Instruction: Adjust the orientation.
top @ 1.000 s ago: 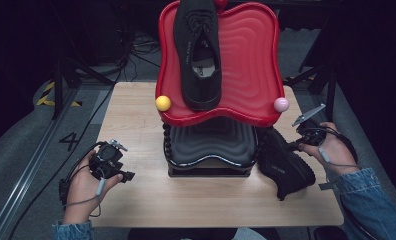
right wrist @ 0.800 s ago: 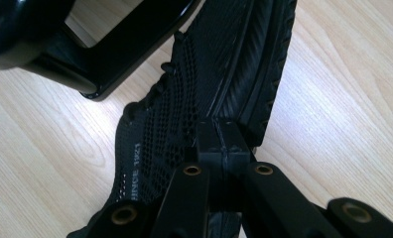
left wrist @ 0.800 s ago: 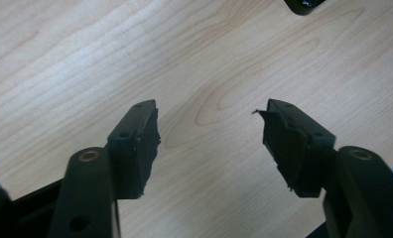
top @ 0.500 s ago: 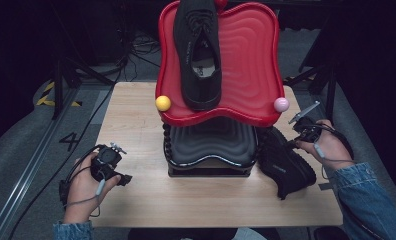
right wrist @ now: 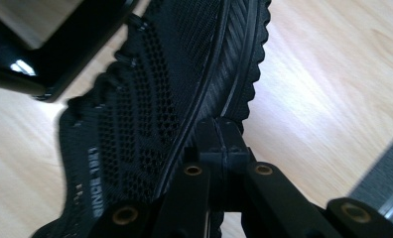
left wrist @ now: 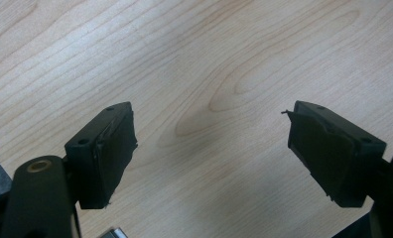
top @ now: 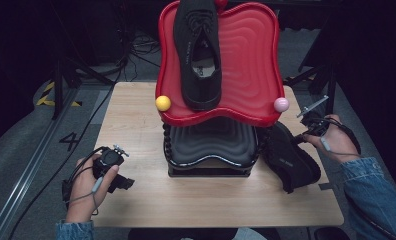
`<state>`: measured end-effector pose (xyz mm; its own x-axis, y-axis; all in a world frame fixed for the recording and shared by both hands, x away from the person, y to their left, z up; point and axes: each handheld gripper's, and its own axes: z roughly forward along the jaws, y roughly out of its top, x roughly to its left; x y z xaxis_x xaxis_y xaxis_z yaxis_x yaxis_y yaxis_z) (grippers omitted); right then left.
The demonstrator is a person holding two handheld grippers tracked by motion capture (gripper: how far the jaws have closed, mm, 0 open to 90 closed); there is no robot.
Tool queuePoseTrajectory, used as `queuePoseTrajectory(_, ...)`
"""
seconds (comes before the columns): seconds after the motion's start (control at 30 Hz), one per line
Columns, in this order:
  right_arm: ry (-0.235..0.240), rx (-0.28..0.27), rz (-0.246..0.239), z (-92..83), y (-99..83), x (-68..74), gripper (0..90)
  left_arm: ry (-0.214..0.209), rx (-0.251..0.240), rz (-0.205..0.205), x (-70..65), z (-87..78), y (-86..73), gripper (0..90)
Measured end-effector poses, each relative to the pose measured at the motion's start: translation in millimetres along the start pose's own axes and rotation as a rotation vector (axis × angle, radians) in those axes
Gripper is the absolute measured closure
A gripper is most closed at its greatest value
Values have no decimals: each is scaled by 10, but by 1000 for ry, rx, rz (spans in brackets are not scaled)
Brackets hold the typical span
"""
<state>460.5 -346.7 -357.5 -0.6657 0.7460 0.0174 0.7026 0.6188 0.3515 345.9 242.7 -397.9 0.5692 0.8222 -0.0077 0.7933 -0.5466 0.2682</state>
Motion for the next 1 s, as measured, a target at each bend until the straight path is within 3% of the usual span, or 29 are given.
queuePoseTrajectory(0.23,-47,12,34,19,-34,-214,900,-6,19,2,-12,39,18,192)
queuePoseTrajectory(0.37,-90,-41,56,-150,-54,-280,900,-24,27,33,-22,56,21,185)
queuePoseTrajectory(0.53,-108,-59,19,-361,-65,-198,900,-29,33,34,-32,77,30,190)
queuePoseTrajectory(0.67,-101,-48,0,-392,-108,-150,881,-27,38,39,-52,79,41,190)
queuePoseTrajectory(0.83,-97,-12,-18,-440,-226,-89,760,-31,45,36,-58,100,59,190)
queuePoseTrajectory(1.0,-74,63,-40,-421,-365,-24,626,-31,52,38,-65,103,93,191)
